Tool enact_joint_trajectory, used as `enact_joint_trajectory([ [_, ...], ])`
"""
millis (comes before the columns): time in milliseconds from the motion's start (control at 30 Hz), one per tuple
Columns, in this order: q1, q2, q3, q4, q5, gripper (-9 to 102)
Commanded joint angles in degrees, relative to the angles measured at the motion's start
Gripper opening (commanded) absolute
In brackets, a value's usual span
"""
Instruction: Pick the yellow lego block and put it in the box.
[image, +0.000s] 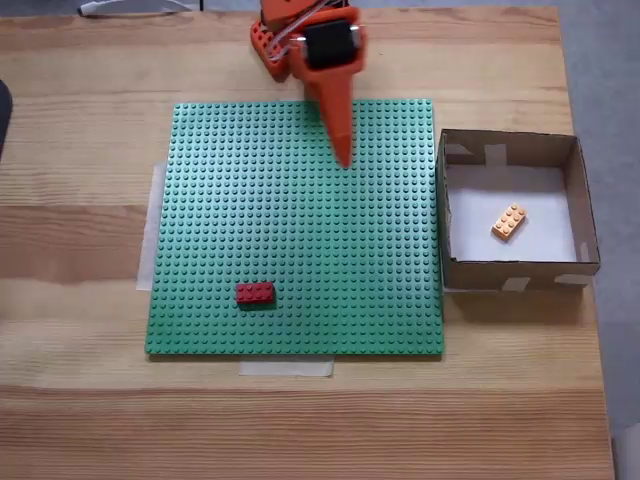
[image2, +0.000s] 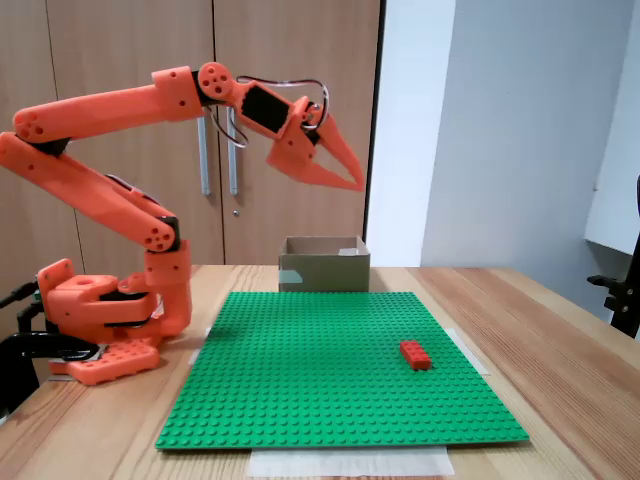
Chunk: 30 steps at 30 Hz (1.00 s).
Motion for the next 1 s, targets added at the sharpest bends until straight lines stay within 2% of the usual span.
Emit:
enact_joint_trajectory([
  [0, 3.9, 1.9, 0.1, -0.7, 0.4, -1],
  [400, 3.7, 4.3, 0.3, 0.9, 1.6, -1],
  [967, 4.7, 14.3, 9.6, 2.1, 3.0, -1],
])
